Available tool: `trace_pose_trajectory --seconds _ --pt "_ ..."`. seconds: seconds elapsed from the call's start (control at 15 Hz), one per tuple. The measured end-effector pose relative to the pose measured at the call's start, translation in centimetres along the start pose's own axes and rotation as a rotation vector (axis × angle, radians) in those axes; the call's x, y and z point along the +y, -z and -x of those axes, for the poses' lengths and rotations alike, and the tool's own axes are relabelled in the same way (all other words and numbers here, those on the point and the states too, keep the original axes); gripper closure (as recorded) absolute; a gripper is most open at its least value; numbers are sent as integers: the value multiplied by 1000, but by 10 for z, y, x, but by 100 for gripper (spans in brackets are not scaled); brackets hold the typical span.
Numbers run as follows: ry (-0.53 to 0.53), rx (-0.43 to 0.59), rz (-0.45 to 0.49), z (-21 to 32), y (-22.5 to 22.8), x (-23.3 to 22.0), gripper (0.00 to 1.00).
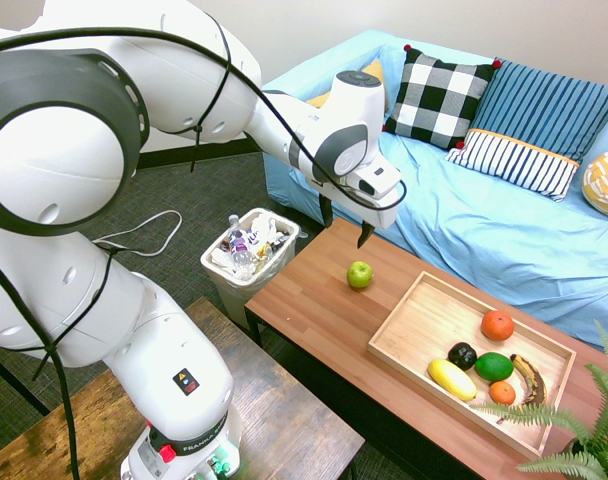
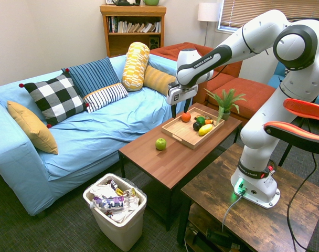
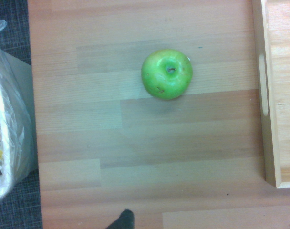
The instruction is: Put the apple in the tray
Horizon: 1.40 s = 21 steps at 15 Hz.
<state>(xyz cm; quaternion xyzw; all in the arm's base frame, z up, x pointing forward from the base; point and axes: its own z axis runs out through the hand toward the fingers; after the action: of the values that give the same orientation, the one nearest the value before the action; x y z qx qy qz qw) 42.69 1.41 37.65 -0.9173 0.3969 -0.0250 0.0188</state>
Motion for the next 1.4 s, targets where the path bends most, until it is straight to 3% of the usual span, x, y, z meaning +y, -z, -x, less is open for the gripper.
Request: trace_pose_trajectory --seconds 0.4,0.93,1.4 --pt "-34 24 -19 -1 -19 -16 0" --pt "-114 32 31 -21 -138 -70 0" --pt "-155 26 79 -39 -205 -93 0"
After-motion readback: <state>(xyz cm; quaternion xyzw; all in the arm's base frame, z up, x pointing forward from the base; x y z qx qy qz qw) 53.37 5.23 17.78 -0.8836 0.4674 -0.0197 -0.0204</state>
